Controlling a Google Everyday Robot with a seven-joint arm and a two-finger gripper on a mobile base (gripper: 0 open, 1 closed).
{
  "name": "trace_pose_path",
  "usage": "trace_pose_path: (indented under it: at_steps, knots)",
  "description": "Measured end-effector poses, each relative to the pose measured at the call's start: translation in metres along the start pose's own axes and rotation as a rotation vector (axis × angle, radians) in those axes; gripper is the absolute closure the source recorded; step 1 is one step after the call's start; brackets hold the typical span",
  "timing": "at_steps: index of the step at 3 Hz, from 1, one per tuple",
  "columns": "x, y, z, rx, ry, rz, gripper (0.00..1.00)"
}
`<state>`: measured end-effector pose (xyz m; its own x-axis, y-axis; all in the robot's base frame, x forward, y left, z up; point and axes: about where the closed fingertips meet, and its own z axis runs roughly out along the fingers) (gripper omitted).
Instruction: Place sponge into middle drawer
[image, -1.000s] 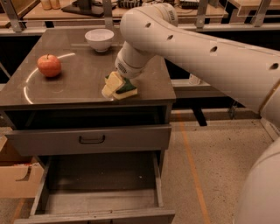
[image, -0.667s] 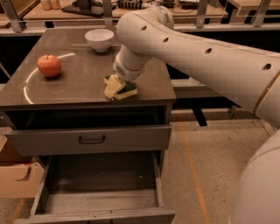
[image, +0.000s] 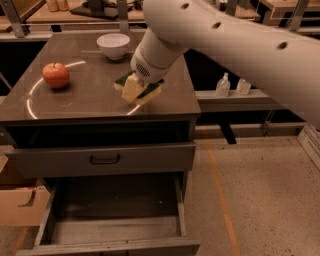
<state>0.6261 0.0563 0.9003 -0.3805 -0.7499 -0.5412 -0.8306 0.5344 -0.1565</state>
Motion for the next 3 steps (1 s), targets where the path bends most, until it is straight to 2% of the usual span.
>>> trace_pose_path:
  at_steps: [1,2,3]
  knots:
    - [0.026,0.036,-0.043,-0.127,-0.082,-0.080,1.00]
    - [0.058,0.067,-0.054,-0.275,-0.173,-0.098,1.00]
    - [0.063,0.065,-0.075,-0.280,-0.234,-0.102,1.00]
